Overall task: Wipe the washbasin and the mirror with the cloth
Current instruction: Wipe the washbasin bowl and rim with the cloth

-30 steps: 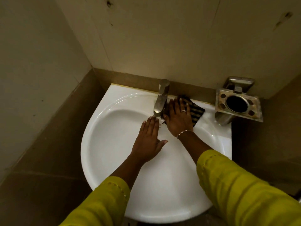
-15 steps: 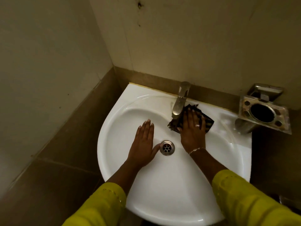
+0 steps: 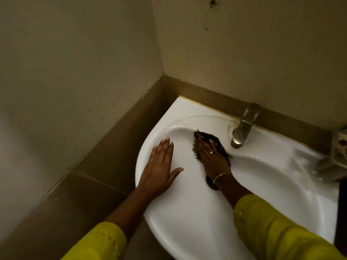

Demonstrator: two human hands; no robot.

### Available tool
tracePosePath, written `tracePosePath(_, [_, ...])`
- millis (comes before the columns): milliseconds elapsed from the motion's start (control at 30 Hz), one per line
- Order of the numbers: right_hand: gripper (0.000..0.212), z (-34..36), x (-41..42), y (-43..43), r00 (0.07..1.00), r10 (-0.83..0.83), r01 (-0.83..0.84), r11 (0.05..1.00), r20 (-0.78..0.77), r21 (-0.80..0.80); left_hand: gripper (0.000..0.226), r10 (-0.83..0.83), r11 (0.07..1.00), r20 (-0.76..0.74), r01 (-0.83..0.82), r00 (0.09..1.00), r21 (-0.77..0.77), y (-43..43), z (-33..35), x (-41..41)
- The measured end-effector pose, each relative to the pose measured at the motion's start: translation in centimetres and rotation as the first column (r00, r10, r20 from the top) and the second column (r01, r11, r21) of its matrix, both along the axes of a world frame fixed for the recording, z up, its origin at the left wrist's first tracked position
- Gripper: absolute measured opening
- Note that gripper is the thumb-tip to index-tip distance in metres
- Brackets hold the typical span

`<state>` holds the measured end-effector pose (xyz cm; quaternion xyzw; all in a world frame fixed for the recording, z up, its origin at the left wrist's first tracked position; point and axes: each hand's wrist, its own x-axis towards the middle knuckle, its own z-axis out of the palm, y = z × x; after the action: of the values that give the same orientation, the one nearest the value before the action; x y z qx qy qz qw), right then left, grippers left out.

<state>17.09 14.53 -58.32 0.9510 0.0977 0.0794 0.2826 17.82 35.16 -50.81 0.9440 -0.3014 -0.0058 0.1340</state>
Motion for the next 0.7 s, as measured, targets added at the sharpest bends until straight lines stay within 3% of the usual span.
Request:
tracePosePath(167, [0.055,0.9,2.5,1.7,0.996,-0.033,0.021,0.991,0.086,0.129,0.077,0.061,0.998,0.005,-0.061,0.998,0.031,2.2,0.1,0.2])
tracePosePath(333, [0.054,1.8,5.9,4.8,0.987,0.116,-0.133,0.978,0.108,0.164,0.083,0.096,0.995,-0.011,-0.097,0.995,-0.038,3.0,-0.2,-0.1])
tracePosePath(500, [0.057,1.5,5.6,5.5,0.961,0.191,-0.249,0.911,0.198,0.329,0.087,0.133,0.988,-0.042,-0.136,0.990,-0.075,3.0,-0.4,0.0])
tracePosePath(700, [0.078,1.8,5.5,7.5,0.993,-0.089,0.038,0.867,0.079,0.496,0.089,0.138,0.987,-0.080,-0.144,0.987,-0.069,2.9,-0.3,0.0])
